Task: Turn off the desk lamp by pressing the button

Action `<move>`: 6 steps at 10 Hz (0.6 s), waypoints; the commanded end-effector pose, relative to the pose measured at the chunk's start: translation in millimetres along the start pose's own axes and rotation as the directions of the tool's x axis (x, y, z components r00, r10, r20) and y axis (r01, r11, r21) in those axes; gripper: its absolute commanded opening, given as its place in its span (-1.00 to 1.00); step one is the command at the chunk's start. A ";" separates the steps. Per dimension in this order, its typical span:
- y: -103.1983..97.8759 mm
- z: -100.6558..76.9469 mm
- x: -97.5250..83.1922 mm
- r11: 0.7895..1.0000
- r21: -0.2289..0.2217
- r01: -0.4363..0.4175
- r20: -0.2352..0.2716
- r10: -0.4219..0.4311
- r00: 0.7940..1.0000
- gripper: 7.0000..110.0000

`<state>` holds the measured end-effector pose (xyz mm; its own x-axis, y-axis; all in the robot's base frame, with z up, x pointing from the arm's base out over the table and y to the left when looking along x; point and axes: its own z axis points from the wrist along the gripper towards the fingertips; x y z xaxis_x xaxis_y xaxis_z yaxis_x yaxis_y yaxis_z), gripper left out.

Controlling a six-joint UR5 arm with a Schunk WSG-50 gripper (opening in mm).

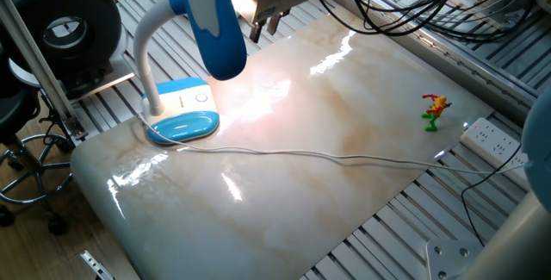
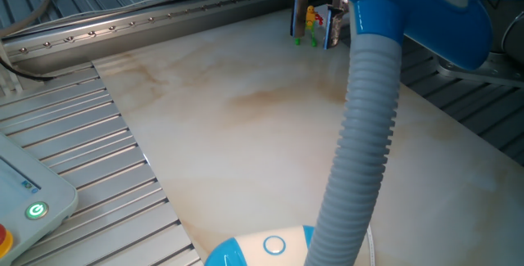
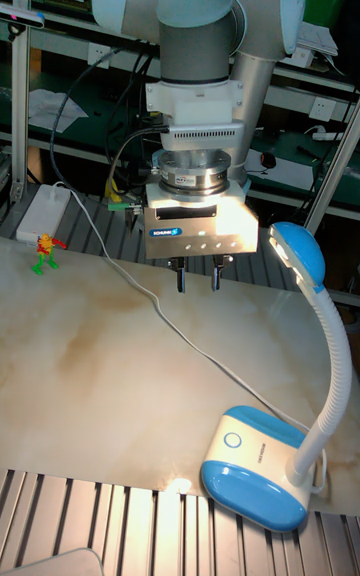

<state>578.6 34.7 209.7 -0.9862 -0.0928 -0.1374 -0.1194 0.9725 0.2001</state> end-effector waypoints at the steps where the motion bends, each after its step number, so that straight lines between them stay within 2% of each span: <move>1: 3.9 -1.7 -0.4 1.000 -0.017 0.014 0.002 -0.014 1.000 -0.28; 3: 16.2 -2.4 9.2 0.998 -0.067 0.012 -0.036 -0.014 0.999 -0.28; 4: 28.3 -3.4 7.7 0.993 -0.115 0.007 -0.029 -0.010 1.000 -0.28; 5: 30.3 -3.6 5.1 0.992 -0.123 0.008 -0.019 -0.010 1.000 -0.28; 6: 25.7 -3.0 4.9 0.994 -0.104 0.014 -0.018 -0.016 1.000 -0.28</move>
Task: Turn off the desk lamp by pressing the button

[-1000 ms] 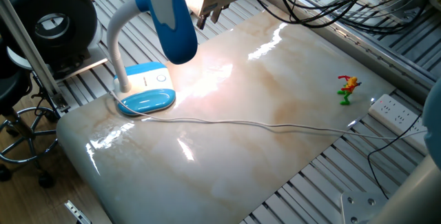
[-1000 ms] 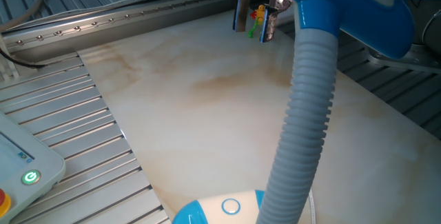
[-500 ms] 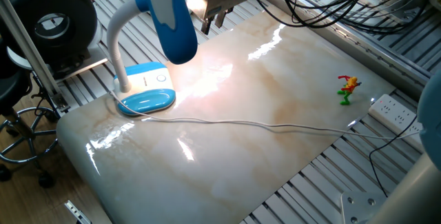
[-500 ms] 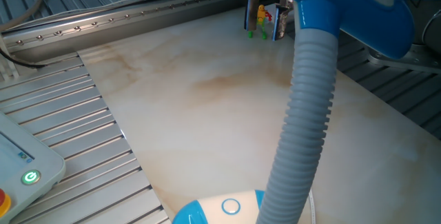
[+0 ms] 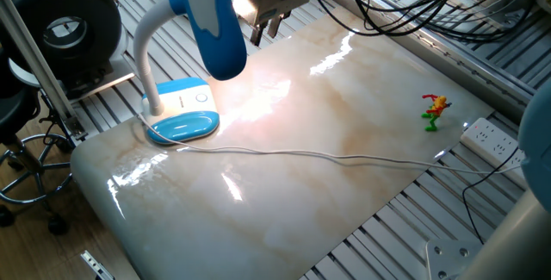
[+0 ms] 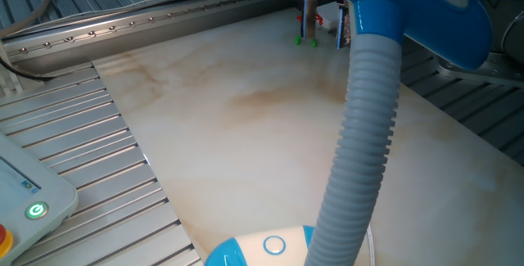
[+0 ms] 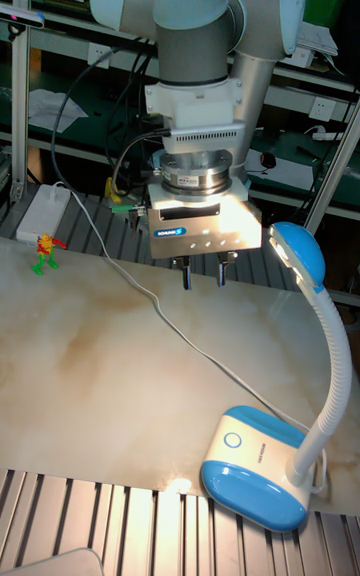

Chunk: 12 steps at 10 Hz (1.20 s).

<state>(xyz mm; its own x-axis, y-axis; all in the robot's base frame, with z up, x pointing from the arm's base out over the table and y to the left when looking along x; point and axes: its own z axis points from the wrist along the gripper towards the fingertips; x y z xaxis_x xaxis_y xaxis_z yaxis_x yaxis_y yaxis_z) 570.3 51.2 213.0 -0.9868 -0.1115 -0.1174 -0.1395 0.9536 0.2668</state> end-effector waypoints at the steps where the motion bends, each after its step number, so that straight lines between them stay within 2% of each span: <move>1: 6.4 -1.8 -3.0 1.000 -0.026 0.005 0.012 -0.004 1.000 -0.28; 2: 1.6 -1.7 -3.9 1.000 -0.007 0.003 0.015 -0.003 1.000 -0.28; 3: -8.3 -1.9 -2.9 0.999 0.032 0.013 0.011 -0.013 1.000 -0.28; 4: -8.5 -1.9 -4.8 0.999 0.033 0.008 0.019 -0.009 1.000 -0.28; 5: -19.8 -2.6 -8.3 0.996 0.079 0.027 0.031 -0.030 0.999 -0.28; 6: -37.5 -4.7 -10.1 0.986 0.152 0.071 0.029 -0.076 0.997 -0.28; 7: -46.9 -6.3 -9.6 0.976 0.190 0.109 0.017 -0.114 0.993 -0.28; 10: -32.7 -3.9 -7.6 0.988 0.132 0.080 0.020 -0.083 0.996 -0.28; 12: -33.5 -4.2 -11.0 0.990 0.135 0.045 0.038 -0.050 0.998 -0.28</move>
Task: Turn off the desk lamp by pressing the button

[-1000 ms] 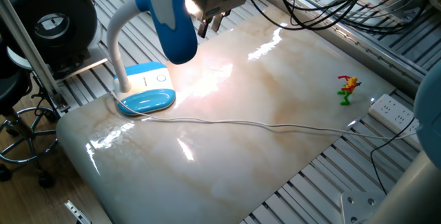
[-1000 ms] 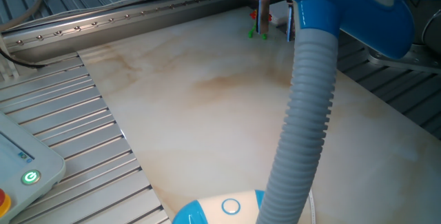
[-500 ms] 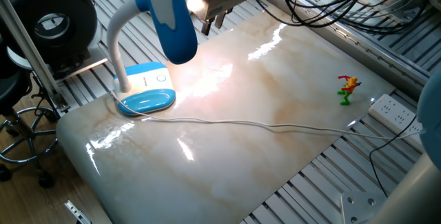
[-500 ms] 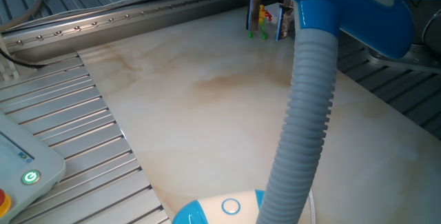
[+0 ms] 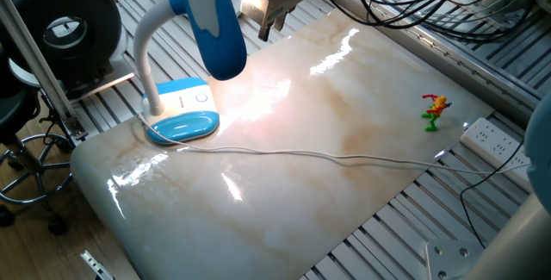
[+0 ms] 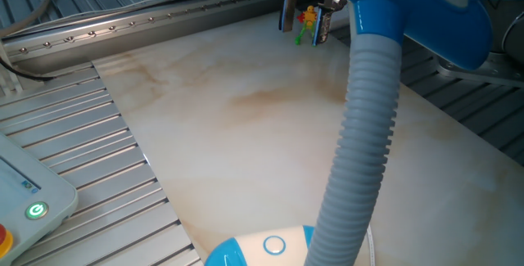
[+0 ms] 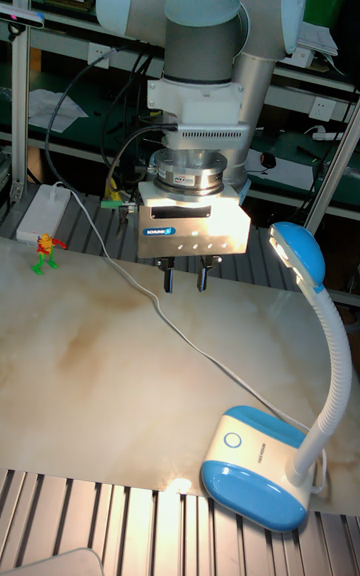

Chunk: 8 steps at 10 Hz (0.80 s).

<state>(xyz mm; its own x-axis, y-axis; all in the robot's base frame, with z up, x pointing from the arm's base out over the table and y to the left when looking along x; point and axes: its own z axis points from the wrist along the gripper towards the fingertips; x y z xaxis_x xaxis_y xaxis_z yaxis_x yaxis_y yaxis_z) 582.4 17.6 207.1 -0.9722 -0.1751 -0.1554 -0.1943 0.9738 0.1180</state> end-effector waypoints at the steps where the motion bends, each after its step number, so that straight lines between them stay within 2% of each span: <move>1: -3.5 -1.6 -5.1 0.999 0.011 -0.030 0.021 0.030 0.999 -0.28; 4: -3.7 -1.5 -0.3 1.000 0.013 -0.013 0.001 0.013 1.000 -0.28; 6: -4.9 6.1 1.7 1.000 0.024 0.006 -0.030 -0.005 1.000 -0.28; 8: -6.8 17.4 -4.0 0.999 0.024 0.029 -0.040 -0.028 0.999 -0.28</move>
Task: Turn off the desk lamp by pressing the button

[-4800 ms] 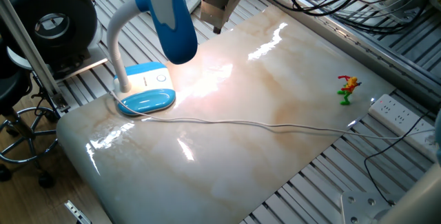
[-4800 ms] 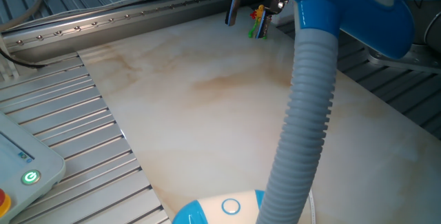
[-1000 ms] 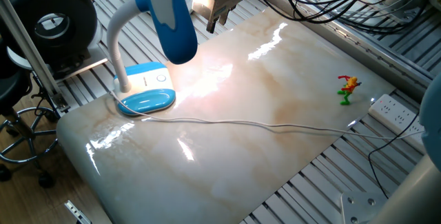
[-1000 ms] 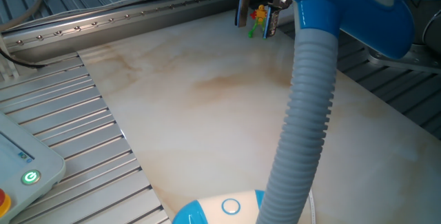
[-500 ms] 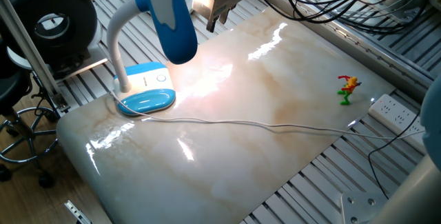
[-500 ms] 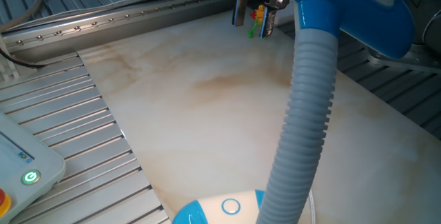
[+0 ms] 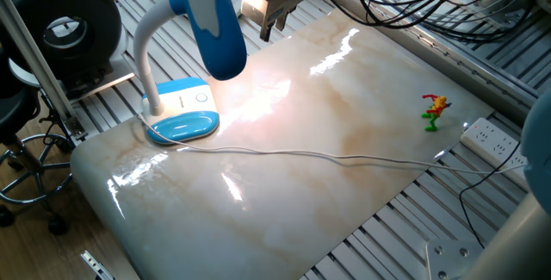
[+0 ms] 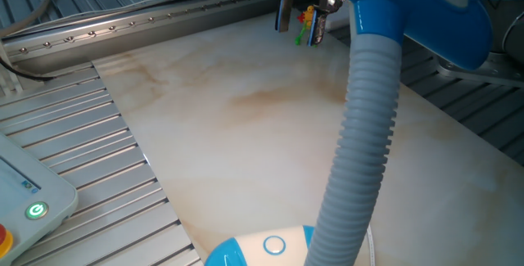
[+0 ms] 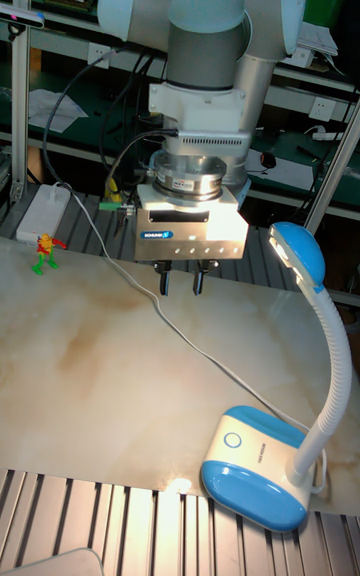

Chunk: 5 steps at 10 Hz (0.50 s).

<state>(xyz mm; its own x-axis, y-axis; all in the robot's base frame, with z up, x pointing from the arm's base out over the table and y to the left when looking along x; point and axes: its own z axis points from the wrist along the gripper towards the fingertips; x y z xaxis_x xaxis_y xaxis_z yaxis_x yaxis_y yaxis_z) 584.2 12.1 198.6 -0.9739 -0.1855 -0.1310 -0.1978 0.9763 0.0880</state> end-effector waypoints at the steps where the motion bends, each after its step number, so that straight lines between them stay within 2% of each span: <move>1: -2.6 17.4 -8.8 0.999 -0.004 0.036 -0.014 -0.036 0.999 -0.28; 5: -0.8 43.0 -23.5 0.998 0.009 0.055 0.000 -0.055 0.998 -0.28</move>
<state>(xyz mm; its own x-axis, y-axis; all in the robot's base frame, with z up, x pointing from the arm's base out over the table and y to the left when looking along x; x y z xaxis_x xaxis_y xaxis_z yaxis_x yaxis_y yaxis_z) 601.8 14.8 170.8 -0.9651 -0.2305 -0.1246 -0.2403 0.9682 0.0696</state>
